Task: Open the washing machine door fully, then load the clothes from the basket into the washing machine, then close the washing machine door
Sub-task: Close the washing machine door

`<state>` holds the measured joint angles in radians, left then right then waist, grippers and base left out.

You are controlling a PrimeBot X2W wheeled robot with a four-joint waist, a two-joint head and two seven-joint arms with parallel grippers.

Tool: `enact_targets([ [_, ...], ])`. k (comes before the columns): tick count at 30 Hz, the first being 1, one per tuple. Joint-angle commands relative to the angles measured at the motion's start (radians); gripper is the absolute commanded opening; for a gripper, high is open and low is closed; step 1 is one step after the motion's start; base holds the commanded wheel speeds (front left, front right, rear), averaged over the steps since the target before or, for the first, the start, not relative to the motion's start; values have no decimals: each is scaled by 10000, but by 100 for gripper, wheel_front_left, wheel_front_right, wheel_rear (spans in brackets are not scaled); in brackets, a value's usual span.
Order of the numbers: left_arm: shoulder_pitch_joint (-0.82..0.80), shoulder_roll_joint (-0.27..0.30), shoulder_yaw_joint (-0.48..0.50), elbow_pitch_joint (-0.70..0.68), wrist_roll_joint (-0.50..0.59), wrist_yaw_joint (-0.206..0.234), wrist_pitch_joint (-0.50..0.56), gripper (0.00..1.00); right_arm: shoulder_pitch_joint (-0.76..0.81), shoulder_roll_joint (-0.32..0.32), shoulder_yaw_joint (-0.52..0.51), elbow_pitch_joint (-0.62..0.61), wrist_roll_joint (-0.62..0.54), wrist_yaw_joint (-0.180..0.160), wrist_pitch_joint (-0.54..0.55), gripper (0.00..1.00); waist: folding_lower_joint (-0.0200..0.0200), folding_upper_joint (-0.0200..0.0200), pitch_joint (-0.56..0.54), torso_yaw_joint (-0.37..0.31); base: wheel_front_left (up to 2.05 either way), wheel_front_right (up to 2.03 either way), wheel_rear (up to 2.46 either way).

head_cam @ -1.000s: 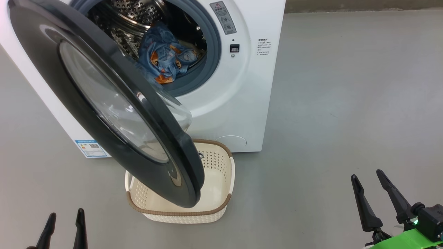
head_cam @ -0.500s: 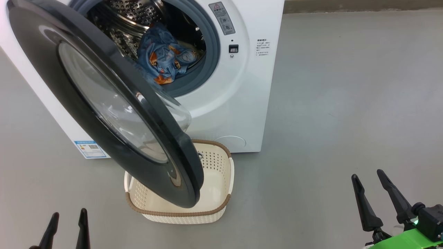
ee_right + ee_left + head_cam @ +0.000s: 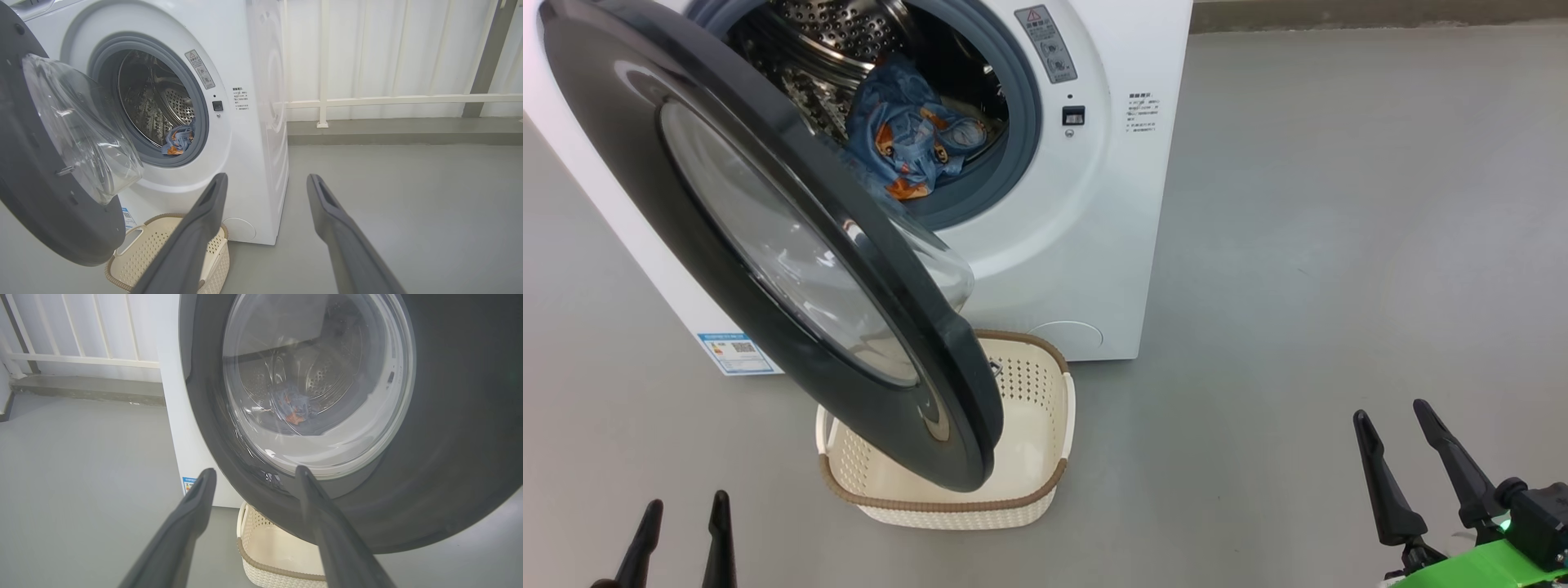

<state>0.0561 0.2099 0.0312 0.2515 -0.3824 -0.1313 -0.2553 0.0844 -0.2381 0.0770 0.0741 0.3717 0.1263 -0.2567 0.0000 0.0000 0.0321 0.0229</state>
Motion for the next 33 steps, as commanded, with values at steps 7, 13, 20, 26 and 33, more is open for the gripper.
enact_targets([
  [7,-313,169,177,-415,50,6,-64,100,-243,-100,181,-230,136,44,-51,0,0,0,-23,141,0,0,0],
  [13,-234,22,-21,-630,157,6,-64,100,-770,-30,564,-388,290,44,-51,0,0,0,-124,524,0,0,0],
  [20,-90,-174,8,-751,178,6,-64,100,-1917,15,1293,-703,511,44,-51,0,0,0,-287,1111,0,0,0],
  [26,-90,-256,-126,-812,208,6,-64,100,-3101,230,2188,-1534,534,44,-51,0,0,0,-393,1655,0,0,0],
  [33,-171,-271,-228,-878,205,6,-65,100,-4142,623,3435,-2539,623,44,-51,0,0,0,-428,2196,0,0,0],
])
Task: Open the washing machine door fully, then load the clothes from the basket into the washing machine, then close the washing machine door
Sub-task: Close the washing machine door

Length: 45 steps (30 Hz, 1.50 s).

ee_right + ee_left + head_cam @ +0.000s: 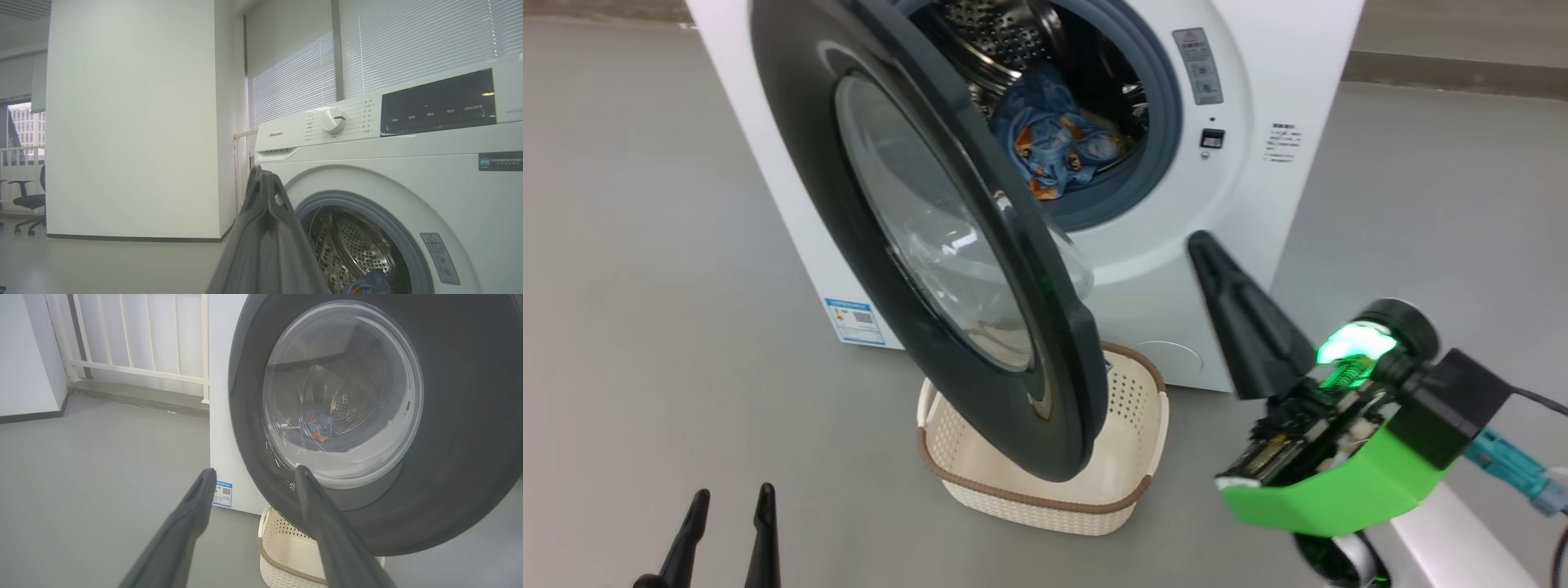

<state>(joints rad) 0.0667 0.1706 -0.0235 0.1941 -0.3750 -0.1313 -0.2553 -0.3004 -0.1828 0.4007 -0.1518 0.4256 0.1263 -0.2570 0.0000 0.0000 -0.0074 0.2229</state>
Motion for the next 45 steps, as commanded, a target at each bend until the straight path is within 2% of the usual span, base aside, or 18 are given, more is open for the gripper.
enact_targets([
  [1,-289,111,299,-314,127,6,-65,100,-392,131,406,-359,102,44,-48,0,0,0,-26,264,0,0,0],
  [5,-333,57,224,-344,120,6,-65,100,-644,339,1442,-306,257,44,-48,0,0,0,19,487,0,0,0],
  [9,-418,-33,113,-349,117,6,-65,100,-671,476,2394,341,481,44,-48,0,0,0,133,705,0,0,0],
  [21,-824,-279,75,-362,49,6,-65,100,-726,540,3812,2556,1143,44,-48,0,0,0,772,1033,0,0,0],
  [32,-1092,-465,79,-327,-21,6,-65,100,-823,420,3835,4113,1356,44,-48,0,0,0,1190,1135,0,0,0],
  [45,-1341,-531,123,-336,-54,6,-65,100,-1000,368,3376,4656,1286,44,-48,0,0,0,1498,988,0,0,0],
])
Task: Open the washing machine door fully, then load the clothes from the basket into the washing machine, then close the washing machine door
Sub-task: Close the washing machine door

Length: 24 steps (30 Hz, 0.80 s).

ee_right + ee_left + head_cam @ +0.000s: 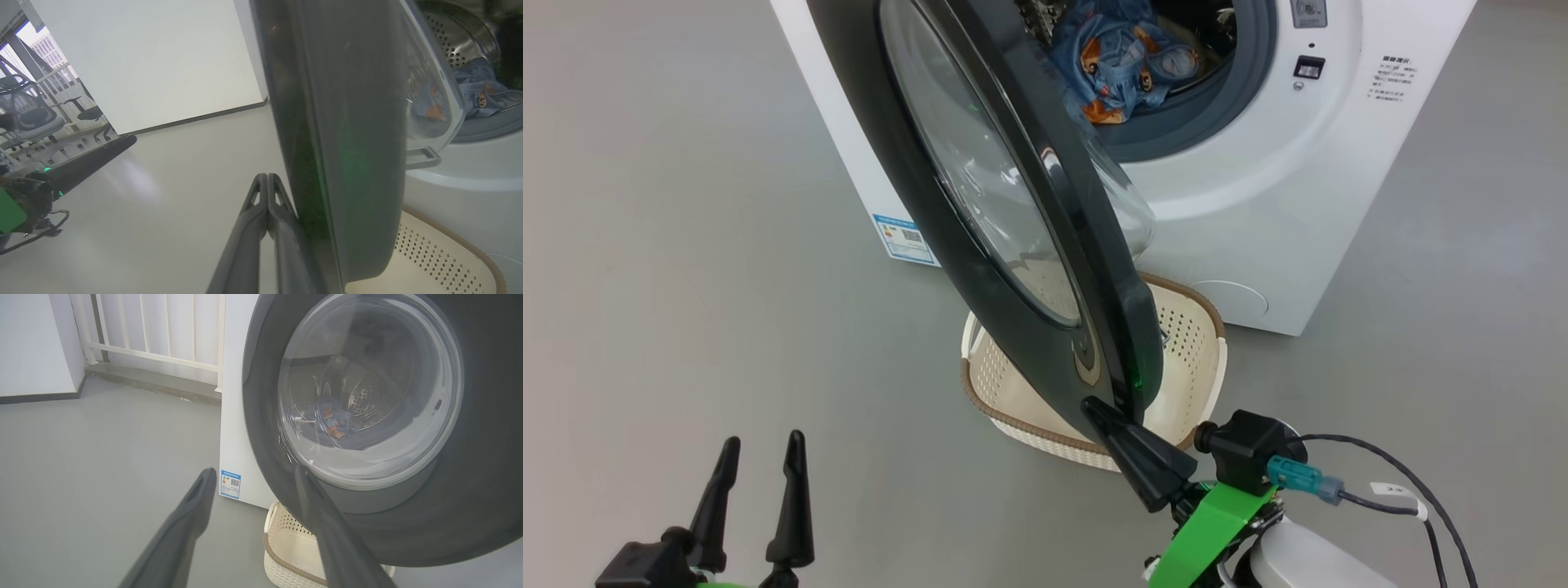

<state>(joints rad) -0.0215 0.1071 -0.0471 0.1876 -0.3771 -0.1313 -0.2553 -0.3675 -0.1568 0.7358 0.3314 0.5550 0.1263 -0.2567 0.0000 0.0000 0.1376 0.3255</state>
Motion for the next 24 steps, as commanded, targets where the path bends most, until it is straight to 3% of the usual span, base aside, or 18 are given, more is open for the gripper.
enact_targets([
  [1,-476,102,360,-278,-31,6,-65,100,-335,106,-23,-165,-26,44,-51,0,0,0,77,-54,0,0,0],
  [24,-1075,84,26,-479,-75,6,-65,100,-958,-121,-1937,-298,-421,44,-51,0,0,0,1058,-420,0,0,0],
])
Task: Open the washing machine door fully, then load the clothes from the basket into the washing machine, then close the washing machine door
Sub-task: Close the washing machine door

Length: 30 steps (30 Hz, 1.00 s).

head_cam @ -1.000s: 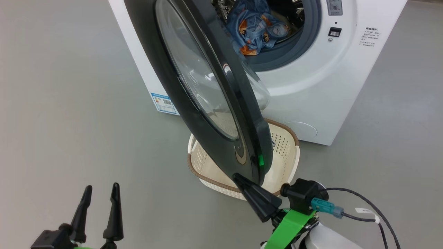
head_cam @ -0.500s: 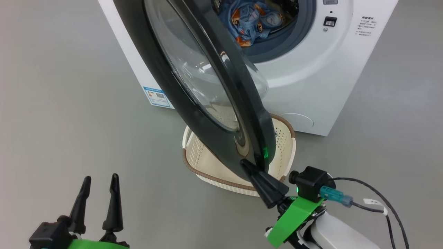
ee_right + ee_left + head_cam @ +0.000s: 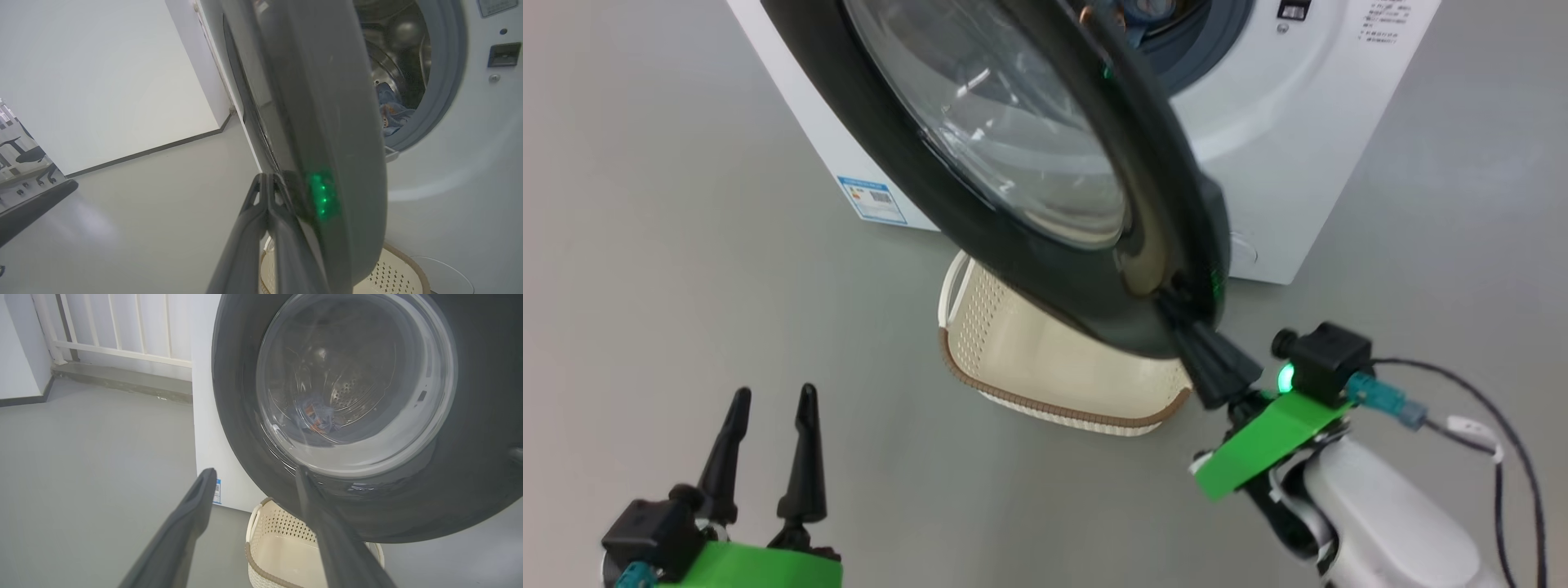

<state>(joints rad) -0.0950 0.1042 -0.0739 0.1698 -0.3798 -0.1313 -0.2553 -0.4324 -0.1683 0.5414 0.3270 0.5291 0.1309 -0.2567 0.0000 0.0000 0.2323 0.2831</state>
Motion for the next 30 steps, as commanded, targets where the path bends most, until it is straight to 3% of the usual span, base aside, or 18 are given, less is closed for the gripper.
enact_targets([
  [1,-390,107,241,-319,-57,6,-65,100,-387,-27,-149,-254,-186,-2,-51,0,0,0,191,14,0,0,0],
  [18,-1426,-136,-565,-599,-250,6,-65,100,-2556,-746,-2301,254,-558,-2,-51,0,0,0,1561,704,0,0,0],
  [30,-2036,-369,-975,-712,-389,6,-65,100,-4063,-1096,-3200,621,-574,-2,-51,0,0,0,2390,1235,0,0,0],
])
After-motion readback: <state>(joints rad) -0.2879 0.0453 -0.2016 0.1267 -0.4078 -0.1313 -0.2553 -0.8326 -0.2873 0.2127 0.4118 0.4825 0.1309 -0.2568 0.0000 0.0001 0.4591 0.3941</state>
